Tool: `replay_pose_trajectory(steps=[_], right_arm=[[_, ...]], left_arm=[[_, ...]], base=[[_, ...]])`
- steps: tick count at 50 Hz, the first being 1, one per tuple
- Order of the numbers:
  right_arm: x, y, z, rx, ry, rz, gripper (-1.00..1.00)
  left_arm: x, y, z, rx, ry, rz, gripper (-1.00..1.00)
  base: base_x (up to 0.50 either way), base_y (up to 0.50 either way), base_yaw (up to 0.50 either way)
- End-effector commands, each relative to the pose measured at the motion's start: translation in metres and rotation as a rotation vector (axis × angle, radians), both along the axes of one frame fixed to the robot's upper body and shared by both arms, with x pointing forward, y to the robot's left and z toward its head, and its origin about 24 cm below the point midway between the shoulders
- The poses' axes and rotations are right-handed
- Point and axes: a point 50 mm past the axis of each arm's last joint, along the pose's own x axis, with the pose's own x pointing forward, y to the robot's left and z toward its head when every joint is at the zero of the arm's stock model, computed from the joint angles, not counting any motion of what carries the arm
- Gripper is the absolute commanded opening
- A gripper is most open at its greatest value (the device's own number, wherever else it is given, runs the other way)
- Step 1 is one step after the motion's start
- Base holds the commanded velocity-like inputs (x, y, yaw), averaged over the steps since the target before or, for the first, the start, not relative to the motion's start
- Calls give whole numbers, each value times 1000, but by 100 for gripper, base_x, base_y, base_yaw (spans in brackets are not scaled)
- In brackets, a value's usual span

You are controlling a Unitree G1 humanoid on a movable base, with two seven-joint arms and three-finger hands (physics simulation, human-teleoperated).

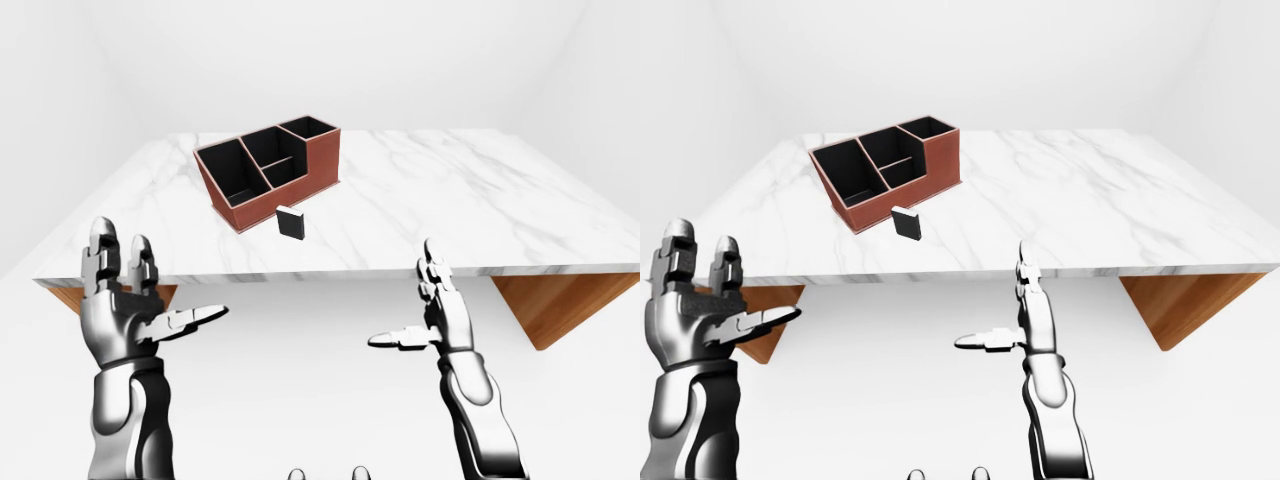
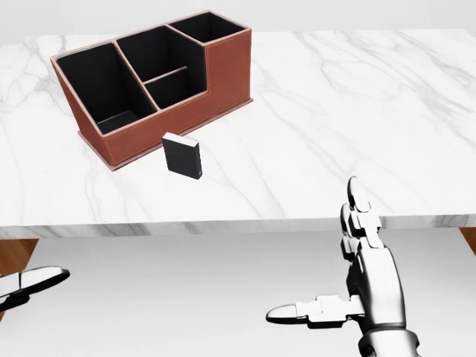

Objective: Pick up the book and place it in the left compartment of the caddy.

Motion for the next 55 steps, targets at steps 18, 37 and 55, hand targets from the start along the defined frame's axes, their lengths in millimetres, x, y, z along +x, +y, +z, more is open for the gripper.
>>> replay_pose_trajectory(steps=[18, 37, 55], right_arm=[[-61, 22, 80, -79, -333, 23, 100], [-61, 25, 80, -168, -346, 10, 100], [-59, 27, 76, -152, -325, 26, 100]], left_arm=[[-18, 9, 20, -7, -101, 36, 100], [-17, 10, 20, -1, -97, 48, 100], [-21, 14, 24, 2, -115, 68, 100]], base=[[0, 0, 0], [0, 13, 0], [2, 50, 0]])
